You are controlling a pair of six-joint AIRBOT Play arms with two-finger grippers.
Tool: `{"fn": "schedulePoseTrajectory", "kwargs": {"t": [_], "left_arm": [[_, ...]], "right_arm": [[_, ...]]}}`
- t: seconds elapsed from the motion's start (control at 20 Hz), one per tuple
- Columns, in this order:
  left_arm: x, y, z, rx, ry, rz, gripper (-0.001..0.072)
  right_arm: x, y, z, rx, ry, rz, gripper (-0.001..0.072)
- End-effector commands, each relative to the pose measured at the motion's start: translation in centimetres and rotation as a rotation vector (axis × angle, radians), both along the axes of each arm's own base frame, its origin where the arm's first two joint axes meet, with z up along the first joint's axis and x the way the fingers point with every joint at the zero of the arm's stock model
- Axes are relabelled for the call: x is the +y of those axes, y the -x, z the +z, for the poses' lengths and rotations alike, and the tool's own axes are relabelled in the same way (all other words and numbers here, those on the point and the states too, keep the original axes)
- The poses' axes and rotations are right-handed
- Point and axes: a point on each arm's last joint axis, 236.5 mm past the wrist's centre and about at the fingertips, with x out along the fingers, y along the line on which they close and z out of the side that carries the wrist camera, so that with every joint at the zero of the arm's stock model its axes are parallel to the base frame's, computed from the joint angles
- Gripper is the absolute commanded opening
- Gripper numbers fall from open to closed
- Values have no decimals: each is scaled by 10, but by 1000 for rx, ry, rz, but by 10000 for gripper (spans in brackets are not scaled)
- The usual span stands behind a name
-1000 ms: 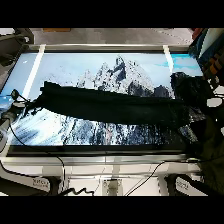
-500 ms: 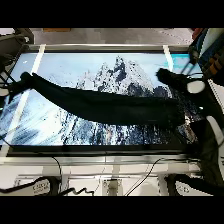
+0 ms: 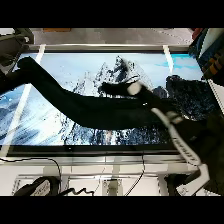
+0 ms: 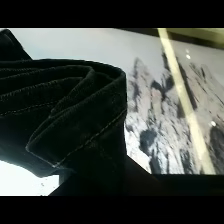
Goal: Fold the clothes and pants, and hang the long-sleeved shirts on hangers.
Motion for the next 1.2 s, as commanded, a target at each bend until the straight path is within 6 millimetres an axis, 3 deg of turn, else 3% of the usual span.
{"fn": "schedulePoseTrajectory", "kwargs": {"t": [0.0, 0.15, 0.3, 0.4, 0.5, 0.6, 0.7, 0.85, 1.0, 1.05, 1.1, 1.15], "left_arm": [[-33, 10, 5, 13, 33, -84, 24], [-49, 11, 10, 3, 74, -114, 25], [-50, 10, 9, 5, 75, -115, 25], [-51, 11, 7, 9, 75, -119, 25], [-55, 13, 5, 22, 77, -135, 25], [-66, 19, -7, 65, 82, -177, 25], [-85, 33, -33, 154, 96, -251, 25], [-126, 66, -85, 317, 126, -382, 25], [-181, 119, -129, 481, 174, -548, 46], [-199, 141, -137, 531, 181, -617, 223], [-214, 157, -143, 563, 175, -673, 563], [-226, 173, -144, 589, 164, -728, 699]], "right_arm": [[103, 61, -34, 98, -40, 157, 22], [158, 92, -45, 133, -78, 211, 22], [189, 112, -38, 115, -105, 261, 22], [187, 109, -37, 99, -95, 263, 23], [167, 91, -43, 89, -43, 258, 24], [127, 63, -46, 116, 18, 245, 24], [72, 27, -40, 137, 79, 206, 23], [-25, -31, -9, 125, 136, 92, 24], [-117, -68, 33, 111, 142, -32, 24], [-142, -74, 44, 111, 142, -64, 24], [-165, -76, 54, 115, 144, -89, 24], [-185, -76, 62, 124, 149, -107, 24]]}}
